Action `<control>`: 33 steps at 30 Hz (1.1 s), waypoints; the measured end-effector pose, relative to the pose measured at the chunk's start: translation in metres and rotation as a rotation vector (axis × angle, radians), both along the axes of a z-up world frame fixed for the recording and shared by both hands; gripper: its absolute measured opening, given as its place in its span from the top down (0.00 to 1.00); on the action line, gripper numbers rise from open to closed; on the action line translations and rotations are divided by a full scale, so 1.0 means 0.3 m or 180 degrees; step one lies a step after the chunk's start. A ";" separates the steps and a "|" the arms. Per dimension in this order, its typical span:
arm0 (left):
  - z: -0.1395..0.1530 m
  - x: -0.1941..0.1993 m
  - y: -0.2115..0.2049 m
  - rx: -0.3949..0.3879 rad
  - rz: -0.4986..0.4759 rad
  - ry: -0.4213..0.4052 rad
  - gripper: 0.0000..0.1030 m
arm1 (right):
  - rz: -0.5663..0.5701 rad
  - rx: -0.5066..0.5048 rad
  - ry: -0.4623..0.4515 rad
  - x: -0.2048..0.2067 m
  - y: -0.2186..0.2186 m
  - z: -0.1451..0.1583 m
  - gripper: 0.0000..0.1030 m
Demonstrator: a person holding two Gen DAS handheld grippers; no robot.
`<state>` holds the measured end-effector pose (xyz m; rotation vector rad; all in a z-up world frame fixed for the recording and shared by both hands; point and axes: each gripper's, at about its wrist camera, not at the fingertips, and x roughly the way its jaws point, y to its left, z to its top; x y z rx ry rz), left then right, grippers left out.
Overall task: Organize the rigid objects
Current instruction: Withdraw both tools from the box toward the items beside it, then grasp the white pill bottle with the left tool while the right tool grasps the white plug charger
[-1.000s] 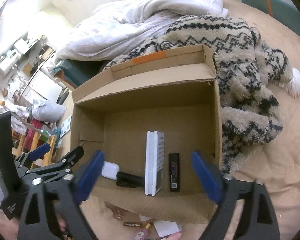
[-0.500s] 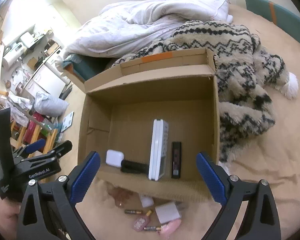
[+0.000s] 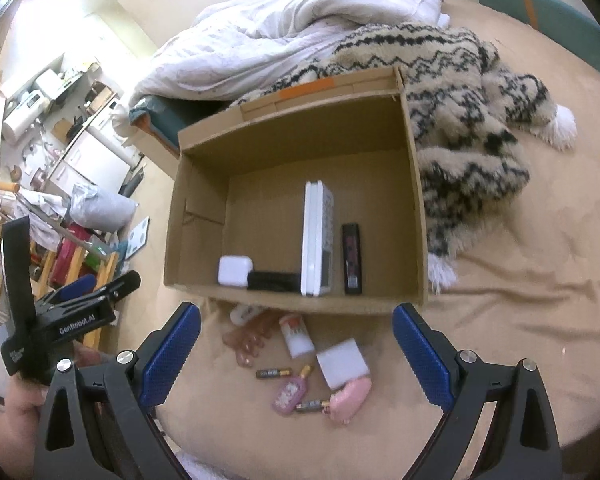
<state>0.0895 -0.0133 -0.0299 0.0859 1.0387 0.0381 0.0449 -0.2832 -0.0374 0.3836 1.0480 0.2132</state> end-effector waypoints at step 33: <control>-0.468 0.162 -0.304 -0.0247 -0.0623 0.1162 0.44 | -0.0257 0.0087 0.0537 0.028 -0.034 -0.152 0.00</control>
